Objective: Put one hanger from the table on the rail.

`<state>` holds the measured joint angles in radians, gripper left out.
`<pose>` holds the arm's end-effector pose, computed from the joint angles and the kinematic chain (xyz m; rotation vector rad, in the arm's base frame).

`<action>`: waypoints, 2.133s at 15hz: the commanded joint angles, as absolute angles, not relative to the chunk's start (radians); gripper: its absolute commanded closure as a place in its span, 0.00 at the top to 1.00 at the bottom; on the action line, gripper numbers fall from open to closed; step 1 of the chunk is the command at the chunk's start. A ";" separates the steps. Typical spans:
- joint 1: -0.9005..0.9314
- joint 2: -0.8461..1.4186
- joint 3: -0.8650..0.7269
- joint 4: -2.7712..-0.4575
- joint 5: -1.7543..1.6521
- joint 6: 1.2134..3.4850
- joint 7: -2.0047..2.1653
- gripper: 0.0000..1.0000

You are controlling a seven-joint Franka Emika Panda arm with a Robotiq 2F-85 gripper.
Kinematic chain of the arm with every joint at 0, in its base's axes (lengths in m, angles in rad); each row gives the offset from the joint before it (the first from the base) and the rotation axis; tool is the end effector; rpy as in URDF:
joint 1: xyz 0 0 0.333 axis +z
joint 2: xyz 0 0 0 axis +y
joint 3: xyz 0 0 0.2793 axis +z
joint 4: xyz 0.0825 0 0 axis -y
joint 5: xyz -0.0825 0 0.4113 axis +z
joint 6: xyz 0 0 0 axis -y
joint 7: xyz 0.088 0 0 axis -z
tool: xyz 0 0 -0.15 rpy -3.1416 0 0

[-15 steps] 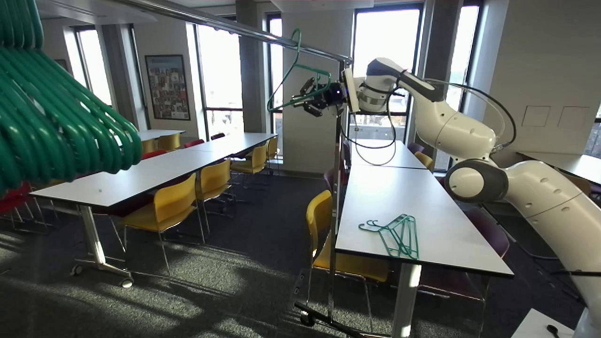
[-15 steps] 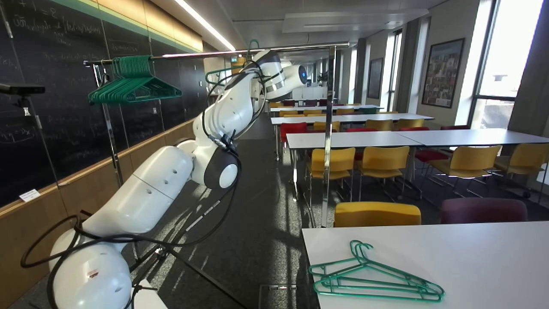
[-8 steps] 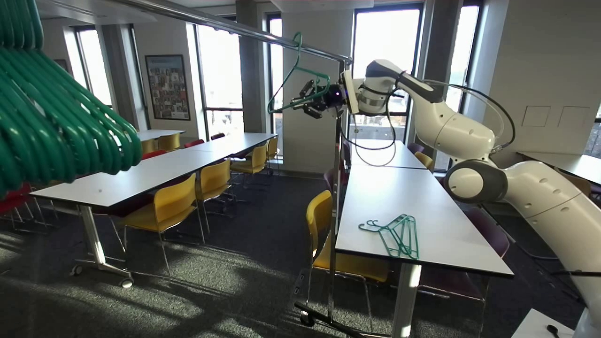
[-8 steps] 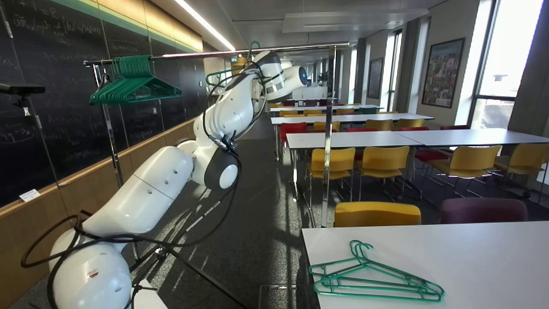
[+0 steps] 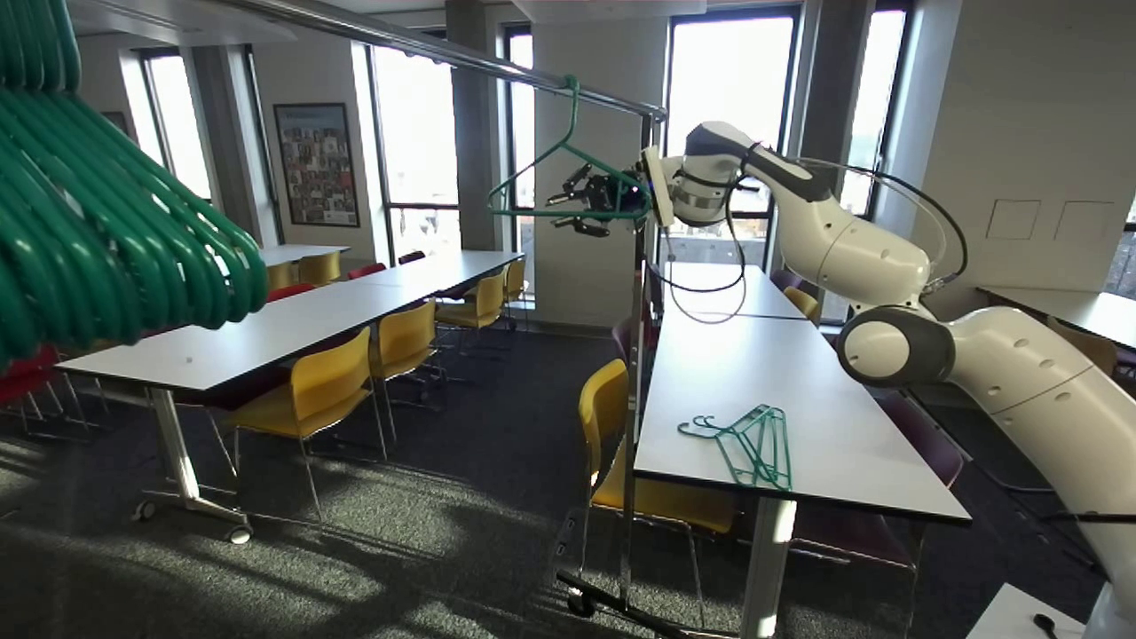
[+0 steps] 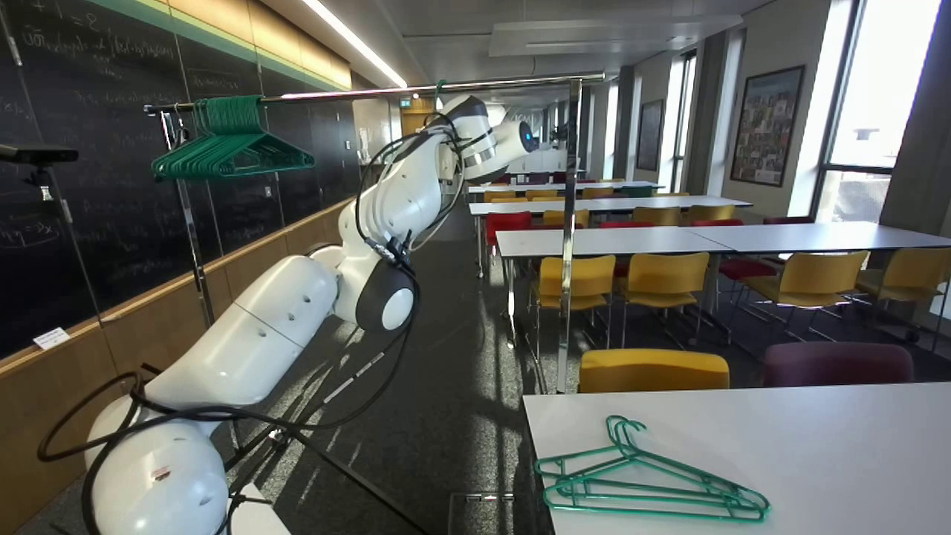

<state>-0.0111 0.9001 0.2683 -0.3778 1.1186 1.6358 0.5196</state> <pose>0.7267 0.1836 0.6416 -1.7613 0.2098 0.1102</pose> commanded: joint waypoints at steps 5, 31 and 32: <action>-0.047 0.835 0.332 -0.406 1.141 1.617 0.246 0.96; -0.118 0.874 0.224 -0.378 0.978 1.734 0.252 1.00; -0.118 0.879 0.231 -0.373 0.978 1.799 0.251 1.00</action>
